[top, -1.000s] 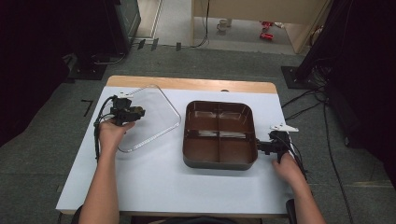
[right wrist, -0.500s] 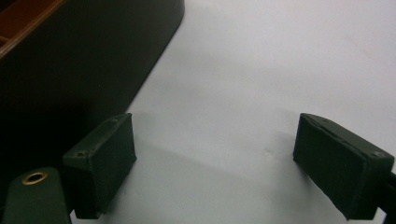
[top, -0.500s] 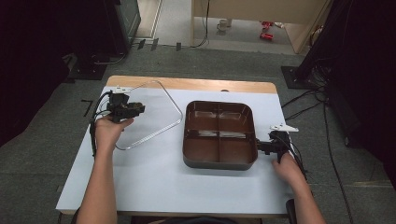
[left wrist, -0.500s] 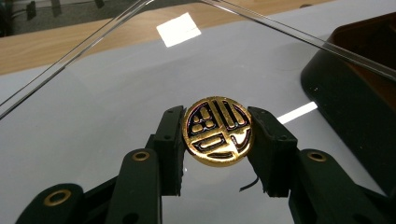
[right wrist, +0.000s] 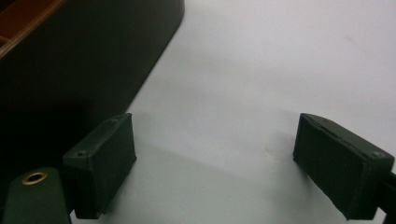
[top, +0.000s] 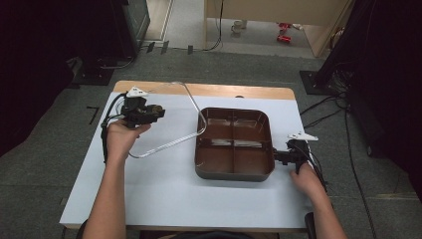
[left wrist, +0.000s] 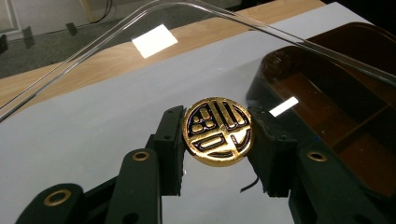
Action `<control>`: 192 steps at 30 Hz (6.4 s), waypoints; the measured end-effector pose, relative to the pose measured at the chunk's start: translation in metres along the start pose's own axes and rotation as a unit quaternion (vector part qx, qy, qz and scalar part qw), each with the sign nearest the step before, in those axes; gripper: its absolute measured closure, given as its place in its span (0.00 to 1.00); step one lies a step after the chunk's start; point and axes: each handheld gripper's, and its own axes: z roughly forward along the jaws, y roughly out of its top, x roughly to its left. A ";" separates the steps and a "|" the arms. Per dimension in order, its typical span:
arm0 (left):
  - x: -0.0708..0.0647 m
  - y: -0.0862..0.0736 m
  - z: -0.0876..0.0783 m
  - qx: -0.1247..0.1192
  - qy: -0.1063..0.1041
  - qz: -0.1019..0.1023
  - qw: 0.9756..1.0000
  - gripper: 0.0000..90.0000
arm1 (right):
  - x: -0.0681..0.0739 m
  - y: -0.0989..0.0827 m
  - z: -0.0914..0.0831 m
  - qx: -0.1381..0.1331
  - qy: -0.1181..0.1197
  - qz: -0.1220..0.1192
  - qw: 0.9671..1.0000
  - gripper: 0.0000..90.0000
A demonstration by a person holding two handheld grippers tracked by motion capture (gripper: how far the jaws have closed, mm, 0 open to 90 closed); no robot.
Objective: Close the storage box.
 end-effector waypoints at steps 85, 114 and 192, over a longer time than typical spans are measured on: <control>-0.173 0.027 0.137 0.083 -0.179 0.152 0.969 0.66 | 0.000 0.000 0.000 0.000 0.000 0.000 1.000 0.14; -0.170 0.028 0.134 0.096 -0.184 0.120 0.971 0.66 | 0.000 0.000 0.000 0.001 0.000 0.001 1.000 0.14; -0.104 -0.021 0.043 0.028 -0.147 0.087 0.985 0.34 | 0.000 0.000 0.000 0.001 0.000 0.000 1.000 0.14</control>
